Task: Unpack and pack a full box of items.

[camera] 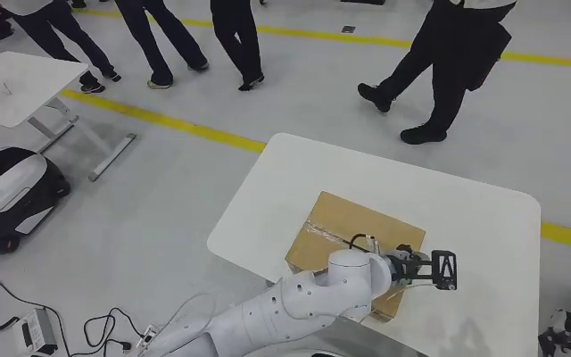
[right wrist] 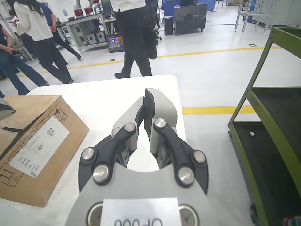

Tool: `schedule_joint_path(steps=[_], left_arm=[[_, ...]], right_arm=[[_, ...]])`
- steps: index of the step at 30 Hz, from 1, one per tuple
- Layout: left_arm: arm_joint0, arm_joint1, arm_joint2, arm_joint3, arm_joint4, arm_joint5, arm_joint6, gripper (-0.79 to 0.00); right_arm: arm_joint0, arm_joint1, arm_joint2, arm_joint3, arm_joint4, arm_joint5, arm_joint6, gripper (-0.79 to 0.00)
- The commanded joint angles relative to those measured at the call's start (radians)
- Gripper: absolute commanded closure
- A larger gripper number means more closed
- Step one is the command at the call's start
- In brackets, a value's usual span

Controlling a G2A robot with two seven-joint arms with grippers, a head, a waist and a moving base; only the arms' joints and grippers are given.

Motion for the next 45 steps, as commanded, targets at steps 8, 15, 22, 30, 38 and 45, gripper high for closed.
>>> schedule_joint_path(steps=[8, 15, 22, 30, 38, 45], left_arm=[[0.146, 0.061, -0.215, -0.176, 0.053, -0.041, 0.021, 0.0], [0.283, 0.104, -0.414, -0.302, 0.09, -0.073, 0.028, 0.0], [0.413, 0.132, -0.594, -0.41, 0.107, -0.072, 0.012, 0.0], [0.523, 0.15, -0.756, -0.497, 0.093, -0.049, -0.008, 0.0], [0.593, 0.158, -0.896, -0.533, 0.028, -0.008, -0.011, 0.0], [0.619, 0.165, -1.0, -0.518, 0.011, 0.017, 0.009, 0.0]], right_arm=[[-0.003, -0.004, -0.042, -0.023, -0.033, -0.021, 0.018, 0.0], [0.003, -0.007, -0.07, -0.036, -0.058, -0.026, 0.03, 0.0], [0.014, -0.009, -0.095, -0.048, -0.079, -0.039, 0.05, 0.0], [0.022, -0.011, -0.118, -0.05, -0.098, -0.041, 0.059, 0.0], [0.025, -0.011, -0.12, -0.047, -0.101, -0.047, 0.064, 0.0], [0.02, -0.011, -0.12, -0.047, -0.105, -0.051, 0.059, 0.0]])
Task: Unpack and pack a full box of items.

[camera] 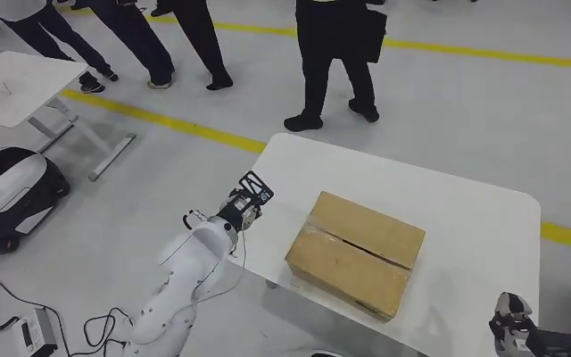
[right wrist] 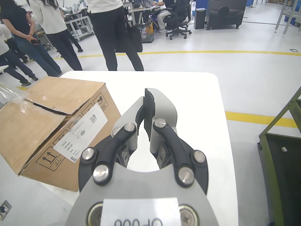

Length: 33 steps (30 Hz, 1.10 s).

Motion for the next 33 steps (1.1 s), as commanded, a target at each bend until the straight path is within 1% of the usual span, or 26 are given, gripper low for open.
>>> schedule_joint_path(steps=[1, 7, 13, 17, 24, 30, 31, 32, 33], left_arm=[[0.004, 0.002, -0.022, 0.004, 0.001, 0.002, 0.004, 0.0], [0.015, 0.007, -0.087, 0.022, 0.009, 0.014, 0.005, 0.0], [0.006, 0.015, -0.151, 0.064, 0.002, -0.001, 0.0, 0.0], [-0.007, 0.021, -0.18, 0.075, 0.02, -0.024, -0.008, 0.0], [-0.051, 0.029, -0.199, 0.103, 0.021, -0.045, -0.015, 0.0], [-0.09, 0.035, -0.205, 0.175, 0.038, -0.045, -0.023, -0.009], [-0.095, 0.036, -0.207, 0.182, 0.036, -0.045, -0.023, -0.105], [-0.099, 0.037, -0.21, 0.189, 0.029, -0.048, -0.02, -0.422], [-0.103, 0.038, -0.213, 0.193, 0.024, -0.051, -0.02, -0.785]], right_arm=[[-0.001, 0.0, 0.001, 0.0, -0.001, -0.001, -0.003, 0.0], [-0.004, 0.0, 0.01, 0.006, 0.002, -0.004, -0.006, 0.0], [-0.004, 0.0, 0.01, 0.004, -0.001, -0.004, -0.005, 0.0], [-0.004, -0.001, 0.007, -0.002, -0.001, 0.0, -0.003, 0.0], [-0.007, -0.002, 0.008, -0.001, -0.002, 0.005, -0.004, 0.0], [-0.012, -0.002, 0.009, 0.002, -0.001, 0.007, -0.007, 0.0], [-0.012, -0.003, 0.009, 0.001, -0.001, 0.008, -0.006, 0.0], [-0.013, -0.003, 0.01, 0.001, 0.0, 0.009, -0.006, 0.0], [-0.013, -0.003, 0.011, 0.001, 0.0, 0.01, -0.006, 0.0]])
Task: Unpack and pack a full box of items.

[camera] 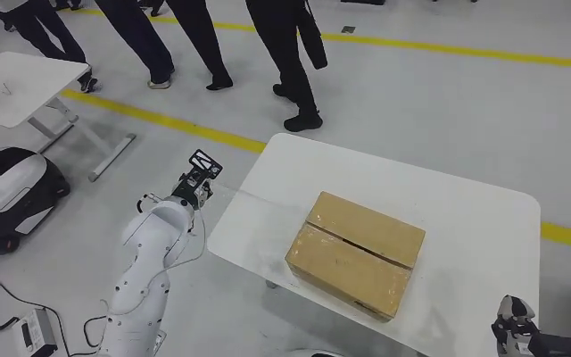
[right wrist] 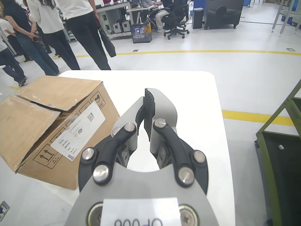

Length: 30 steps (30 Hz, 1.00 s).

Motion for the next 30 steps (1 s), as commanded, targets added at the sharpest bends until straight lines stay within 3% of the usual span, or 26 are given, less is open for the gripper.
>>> schedule_joint_path(steps=[1, 9, 16, 20, 25, 30], left_arm=[[-0.006, 0.002, -0.006, 0.006, -0.011, -0.007, 0.001, -0.785], [-0.005, 0.007, -0.054, 0.019, -0.102, -0.011, 0.027, -0.785], [0.05, 0.011, -0.093, -0.032, -0.13, -0.011, 0.029, -0.785], [0.084, 0.01, -0.065, -0.086, -0.154, -0.027, 0.051, -0.785], [0.085, 0.01, 0.099, -0.159, -0.142, -0.108, 0.073, -0.785], [-0.029, 0.003, 0.376, -0.144, -0.092, -0.172, 0.09, -0.785]], right_arm=[[0.0, 0.0, 0.001, 0.0, -0.001, 0.001, 0.0, 0.0], [0.001, -0.001, -0.001, -0.003, 0.001, 0.008, 0.005, 0.0], [0.003, -0.003, -0.003, -0.003, -0.001, 0.014, 0.006, 0.0], [0.006, -0.003, -0.004, -0.006, 0.0, 0.018, 0.008, 0.0], [0.004, -0.004, 0.003, -0.02, 0.013, 0.025, 0.007, 0.0], [0.002, -0.004, 0.018, -0.032, 0.025, 0.029, 0.008, 0.0]])
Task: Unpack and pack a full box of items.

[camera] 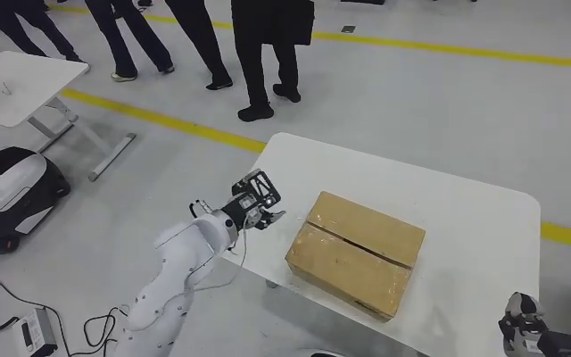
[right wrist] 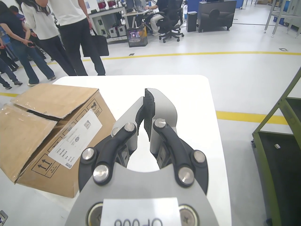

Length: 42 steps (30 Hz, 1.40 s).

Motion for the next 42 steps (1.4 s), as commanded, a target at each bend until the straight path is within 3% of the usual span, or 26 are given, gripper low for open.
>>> schedule_joint_path(steps=[1, 9, 16, 24, 36, 37, 39, 41, 42], left_arm=[[-0.068, -0.005, 0.142, 0.019, 0.038, -0.026, -0.001, -0.785], [-0.321, -0.046, 0.505, 0.221, 0.078, -0.05, -0.026, -0.785], [-0.446, -0.088, 0.692, 0.376, 0.086, -0.021, -0.084, -0.785], [-0.513, -0.119, 0.781, 0.492, 0.149, 0.036, -0.186, -0.785], [-0.515, -0.133, 0.827, 0.503, 0.294, 0.067, -0.28, -0.776], [-0.515, -0.134, 0.827, 0.502, 0.305, 0.081, -0.278, -0.591], [-0.516, -0.137, 0.827, 0.503, 0.327, 0.104, -0.274, -0.32], [-0.519, -0.139, 0.829, 0.509, 0.345, 0.112, -0.27, -0.095], [-0.521, -0.141, 0.827, 0.512, 0.351, 0.121, -0.266, -0.025]], right_arm=[[-0.002, 0.0, 0.007, -0.003, 0.004, -0.001, -0.001, 0.0], [-0.004, -0.001, 0.038, 0.01, 0.032, 0.003, -0.012, 0.0], [-0.014, -0.001, 0.066, 0.025, 0.053, -0.007, -0.019, 0.0], [-0.019, -0.001, 0.08, 0.027, 0.062, -0.015, -0.017, 0.0], [-0.026, -0.004, 0.082, 0.021, 0.056, -0.027, -0.019, 0.0], [-0.026, -0.004, 0.082, 0.021, 0.056, -0.027, -0.02, 0.0], [-0.027, -0.004, 0.082, 0.02, 0.056, -0.027, -0.02, 0.0], [-0.029, -0.005, 0.083, 0.019, 0.056, -0.028, -0.021, 0.0], [-0.03, -0.005, 0.084, 0.019, 0.057, -0.027, -0.022, 0.0]])
